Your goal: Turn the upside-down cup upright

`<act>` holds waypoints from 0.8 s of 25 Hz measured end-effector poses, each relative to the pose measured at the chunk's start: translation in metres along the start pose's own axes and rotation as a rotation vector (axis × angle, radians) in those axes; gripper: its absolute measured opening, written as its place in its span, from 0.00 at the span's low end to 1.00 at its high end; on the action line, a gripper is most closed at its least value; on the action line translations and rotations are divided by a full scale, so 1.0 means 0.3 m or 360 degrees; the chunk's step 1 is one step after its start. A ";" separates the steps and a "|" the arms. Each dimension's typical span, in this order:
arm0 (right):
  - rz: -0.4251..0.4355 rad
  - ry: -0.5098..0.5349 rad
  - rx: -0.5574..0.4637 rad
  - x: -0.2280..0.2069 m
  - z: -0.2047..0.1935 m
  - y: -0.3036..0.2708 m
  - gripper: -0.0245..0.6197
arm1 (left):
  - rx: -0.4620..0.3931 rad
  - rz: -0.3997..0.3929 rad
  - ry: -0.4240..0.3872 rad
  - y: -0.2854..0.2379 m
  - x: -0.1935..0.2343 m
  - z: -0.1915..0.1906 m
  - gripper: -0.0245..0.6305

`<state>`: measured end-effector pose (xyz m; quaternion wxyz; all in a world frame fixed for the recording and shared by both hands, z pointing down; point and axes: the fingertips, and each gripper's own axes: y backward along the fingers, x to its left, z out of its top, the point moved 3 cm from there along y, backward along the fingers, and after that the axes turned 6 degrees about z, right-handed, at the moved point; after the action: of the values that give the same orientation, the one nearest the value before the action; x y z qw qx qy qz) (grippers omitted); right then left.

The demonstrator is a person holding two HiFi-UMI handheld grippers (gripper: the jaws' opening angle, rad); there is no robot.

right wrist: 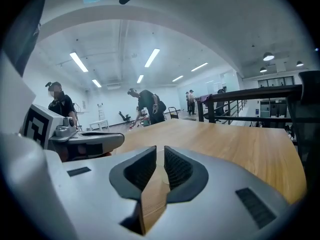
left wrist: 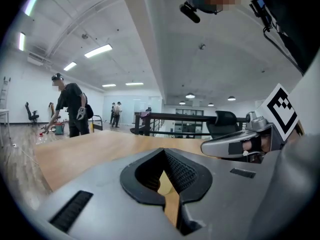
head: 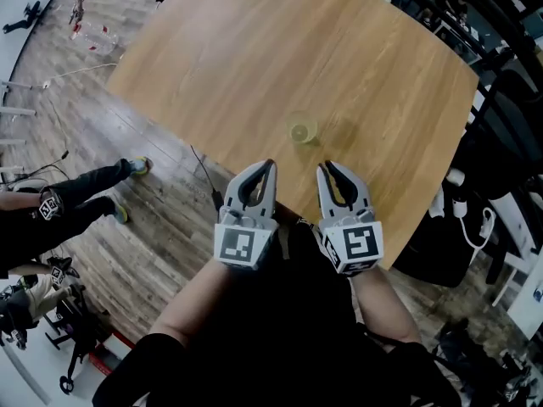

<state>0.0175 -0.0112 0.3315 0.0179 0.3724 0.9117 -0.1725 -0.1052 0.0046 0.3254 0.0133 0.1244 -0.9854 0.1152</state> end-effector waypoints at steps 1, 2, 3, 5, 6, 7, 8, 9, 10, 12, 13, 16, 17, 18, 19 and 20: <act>-0.0013 0.0002 0.0011 -0.021 -0.018 -0.029 0.06 | 0.0007 -0.0003 -0.0002 -0.036 0.023 -0.022 0.05; -0.0027 0.0005 0.0022 -0.041 -0.037 -0.057 0.06 | 0.0014 -0.0010 -0.0010 -0.073 0.044 -0.047 0.05; -0.0037 0.0011 0.0035 -0.058 -0.060 -0.082 0.06 | 0.0024 -0.0021 -0.0023 -0.110 0.064 -0.074 0.05; -0.0023 0.0026 0.0085 -0.086 -0.117 -0.133 0.09 | 0.0042 -0.0053 -0.0050 -0.184 0.098 -0.132 0.05; 0.0008 0.0025 0.0126 -0.094 -0.154 -0.160 0.18 | 0.0051 -0.0066 -0.0054 -0.217 0.113 -0.163 0.05; 0.0047 0.0021 0.0170 -0.098 -0.192 -0.185 0.29 | 0.0064 -0.0072 -0.0047 -0.247 0.129 -0.195 0.05; 0.0081 0.0021 0.0210 -0.101 -0.229 -0.208 0.35 | 0.0079 -0.0072 -0.0031 -0.272 0.146 -0.226 0.05; 0.0106 0.0029 0.0243 -0.104 -0.261 -0.229 0.40 | 0.0091 -0.0065 -0.0010 -0.292 0.162 -0.252 0.05; 0.0124 0.0040 0.0270 -0.105 -0.287 -0.249 0.42 | 0.0102 -0.0055 0.0010 -0.307 0.180 -0.273 0.05; 0.0154 0.0063 0.0281 -0.103 -0.314 -0.293 0.47 | 0.0108 -0.0035 0.0032 -0.329 0.215 -0.298 0.05; 0.0167 0.0079 0.0269 -0.105 -0.317 -0.320 0.50 | 0.0102 -0.0026 0.0041 -0.340 0.234 -0.304 0.05; 0.0192 0.0072 0.0219 -0.132 -0.307 -0.405 0.57 | 0.0089 -0.0029 0.0082 -0.378 0.274 -0.312 0.05; 0.0196 0.0055 0.0203 -0.143 -0.303 -0.427 0.59 | 0.0095 -0.0047 0.0090 -0.386 0.280 -0.316 0.05; 0.0201 0.0044 0.0188 -0.151 -0.302 -0.447 0.61 | 0.0104 -0.0071 0.0092 -0.389 0.283 -0.323 0.05; 0.0207 0.0044 0.0173 -0.154 -0.306 -0.465 0.62 | 0.0112 -0.0096 0.0092 -0.388 0.286 -0.335 0.05; 0.0213 0.0053 0.0162 -0.152 -0.313 -0.480 0.64 | 0.0121 -0.0118 0.0095 -0.382 0.287 -0.350 0.05</act>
<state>-0.0392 -0.1066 0.4704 -0.0047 0.4357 0.8750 -0.2107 -0.1602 -0.1001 0.4579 0.0424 0.1576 -0.9742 0.1558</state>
